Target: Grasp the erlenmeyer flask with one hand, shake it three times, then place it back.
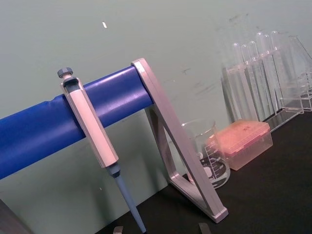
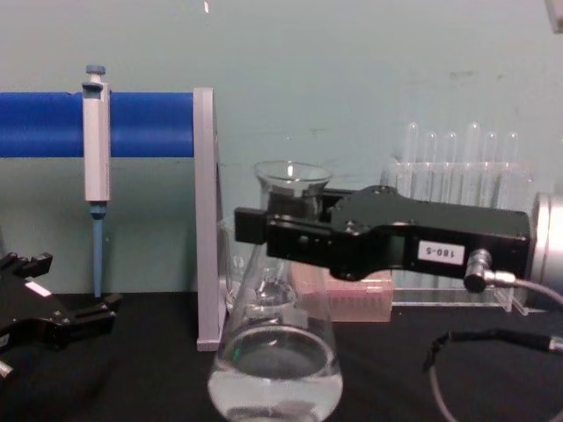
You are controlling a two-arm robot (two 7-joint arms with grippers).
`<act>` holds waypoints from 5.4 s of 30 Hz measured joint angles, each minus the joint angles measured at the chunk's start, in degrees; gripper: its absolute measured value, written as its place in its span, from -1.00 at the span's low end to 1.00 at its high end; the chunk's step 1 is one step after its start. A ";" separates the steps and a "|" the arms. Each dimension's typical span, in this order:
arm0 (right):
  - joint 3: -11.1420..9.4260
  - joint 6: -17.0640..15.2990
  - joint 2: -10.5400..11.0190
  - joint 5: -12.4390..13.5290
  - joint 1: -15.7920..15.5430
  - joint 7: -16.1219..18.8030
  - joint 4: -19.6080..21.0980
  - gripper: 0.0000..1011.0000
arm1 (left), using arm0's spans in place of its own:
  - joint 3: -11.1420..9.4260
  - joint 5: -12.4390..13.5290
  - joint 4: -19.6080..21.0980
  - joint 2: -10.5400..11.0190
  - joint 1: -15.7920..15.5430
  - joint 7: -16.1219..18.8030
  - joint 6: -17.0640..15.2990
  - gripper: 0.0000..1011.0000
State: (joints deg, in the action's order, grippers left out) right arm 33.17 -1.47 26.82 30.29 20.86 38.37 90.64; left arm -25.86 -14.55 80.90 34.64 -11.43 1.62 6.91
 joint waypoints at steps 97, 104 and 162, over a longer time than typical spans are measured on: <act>-5.18 0.61 -2.72 -4.13 0.01 -4.93 -3.90 -0.11 | 0.00 0.00 0.00 0.00 0.00 0.00 0.00 0.98; -2.13 0.93 -2.17 -3.03 0.83 -1.43 -3.31 -0.11 | 0.00 0.00 0.00 0.00 0.00 0.00 0.00 0.98; -8.95 1.85 -1.15 -6.15 -1.93 -16.42 -3.93 -0.11 | 0.00 0.00 0.00 0.00 0.00 0.00 0.00 0.98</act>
State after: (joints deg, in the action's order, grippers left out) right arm 24.22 0.37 25.67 24.14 18.94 21.95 86.71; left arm -25.86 -14.55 80.90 34.65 -11.44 1.62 6.91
